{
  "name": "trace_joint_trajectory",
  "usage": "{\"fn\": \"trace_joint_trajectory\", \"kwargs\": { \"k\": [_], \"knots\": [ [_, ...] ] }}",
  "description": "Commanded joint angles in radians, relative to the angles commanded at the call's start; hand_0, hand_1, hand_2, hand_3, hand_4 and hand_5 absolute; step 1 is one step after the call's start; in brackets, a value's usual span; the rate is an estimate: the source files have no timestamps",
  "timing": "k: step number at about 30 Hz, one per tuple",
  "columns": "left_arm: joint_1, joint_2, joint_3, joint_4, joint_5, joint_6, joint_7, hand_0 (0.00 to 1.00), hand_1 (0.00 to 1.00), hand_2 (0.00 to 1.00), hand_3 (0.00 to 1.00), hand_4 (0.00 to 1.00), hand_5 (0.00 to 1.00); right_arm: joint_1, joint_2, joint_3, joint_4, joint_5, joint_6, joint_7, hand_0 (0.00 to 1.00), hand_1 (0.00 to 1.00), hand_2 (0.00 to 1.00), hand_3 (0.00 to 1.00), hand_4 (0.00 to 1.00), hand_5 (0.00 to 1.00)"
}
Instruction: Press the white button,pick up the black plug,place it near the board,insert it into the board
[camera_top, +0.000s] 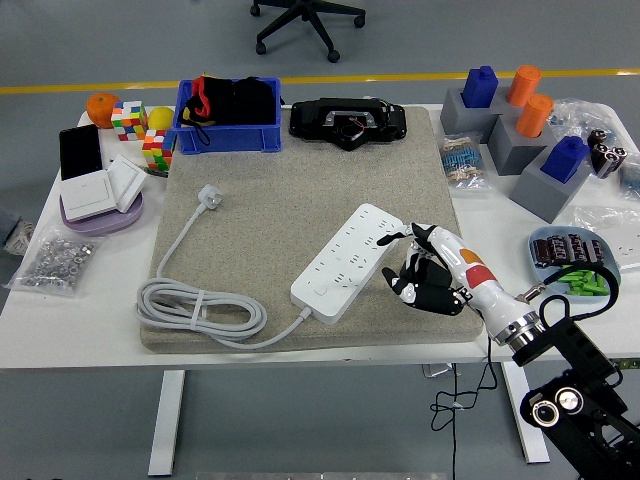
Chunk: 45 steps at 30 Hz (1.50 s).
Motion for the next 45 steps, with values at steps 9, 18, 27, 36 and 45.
{"fn": "trace_joint_trajectory", "kwargs": {
  "k": [9,18,27,36,45],
  "knots": [
    [0.001,0.003,0.006,0.000,0.000,-0.002,0.000,0.685,0.676,0.657,0.683,0.562,0.197,0.073,0.002,-0.101,-0.046,-0.022,-0.011,0.005,0.002,0.002,0.050,0.580,0.414,0.002],
    [0.005,0.004,0.009,0.000,0.005,-0.005,0.001,0.685,0.676,0.657,0.684,0.561,0.197,0.148,0.004,-0.196,-0.115,-0.147,0.034,-0.104,0.002,0.002,0.047,0.618,0.381,0.002],
    [0.006,0.003,0.018,0.000,-0.004,-0.005,0.000,0.685,0.676,0.657,0.684,0.561,0.196,0.214,0.011,-0.268,-0.199,-0.234,-0.004,-0.185,0.002,0.002,0.049,0.625,0.384,0.002],
    [0.015,0.001,0.014,0.000,-0.006,-0.003,0.002,0.685,0.676,0.658,0.684,0.561,0.197,0.240,0.024,-0.303,-0.212,-0.224,-0.005,-0.202,0.002,0.002,0.049,0.626,0.385,0.002],
    [0.015,-0.002,0.023,0.000,-0.017,-0.003,0.000,0.685,0.676,0.657,0.684,0.562,0.197,0.278,0.048,-0.334,-0.217,-0.211,0.002,-0.213,0.002,0.002,0.049,0.619,0.377,0.002]
  ]
}}
